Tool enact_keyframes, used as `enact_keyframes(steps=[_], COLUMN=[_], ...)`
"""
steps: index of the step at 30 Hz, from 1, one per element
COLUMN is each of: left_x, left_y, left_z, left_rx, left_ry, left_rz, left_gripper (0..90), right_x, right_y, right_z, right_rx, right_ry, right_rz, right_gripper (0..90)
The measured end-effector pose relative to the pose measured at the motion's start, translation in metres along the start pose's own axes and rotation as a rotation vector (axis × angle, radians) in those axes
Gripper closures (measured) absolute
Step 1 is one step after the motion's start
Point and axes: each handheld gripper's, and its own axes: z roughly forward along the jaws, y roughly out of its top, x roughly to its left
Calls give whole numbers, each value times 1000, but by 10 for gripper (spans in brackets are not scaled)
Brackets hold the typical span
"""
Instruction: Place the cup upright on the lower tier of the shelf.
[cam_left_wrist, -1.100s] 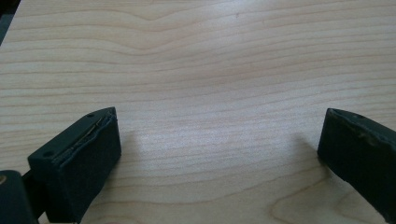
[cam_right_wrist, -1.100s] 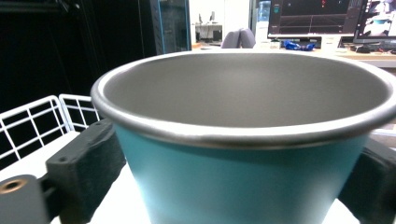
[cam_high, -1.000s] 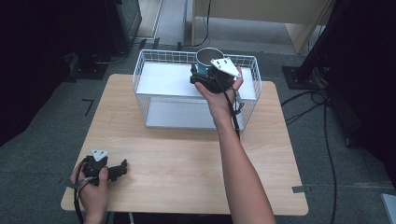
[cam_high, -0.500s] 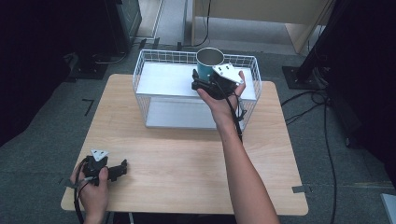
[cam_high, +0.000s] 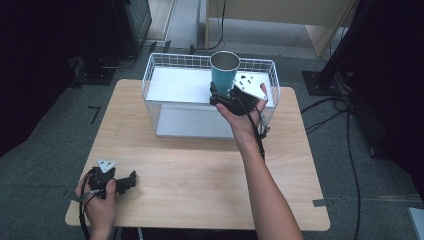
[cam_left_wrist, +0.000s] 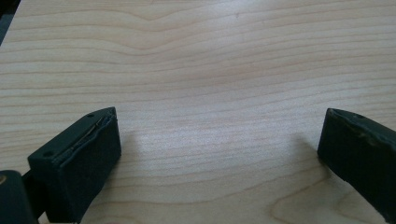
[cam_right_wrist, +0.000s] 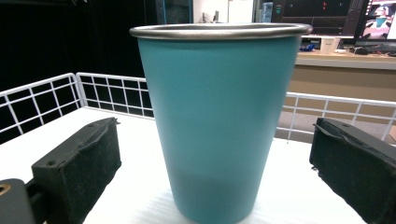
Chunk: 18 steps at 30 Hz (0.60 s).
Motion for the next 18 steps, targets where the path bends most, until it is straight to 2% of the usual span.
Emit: enact_keyframes(steps=[10,18], left_x=[0,0], left_y=[0,0], left_z=[0,0], left_rx=[0,0], left_ry=[1,1], left_rz=[1,2], left_gripper=[0,0], right_x=[-3,-1], right_y=[-7,-13], right_z=[-17,-32], right_rx=[-6,-8], right_ry=[10,17], right_rz=[1,-20], right_gripper=[18,18])
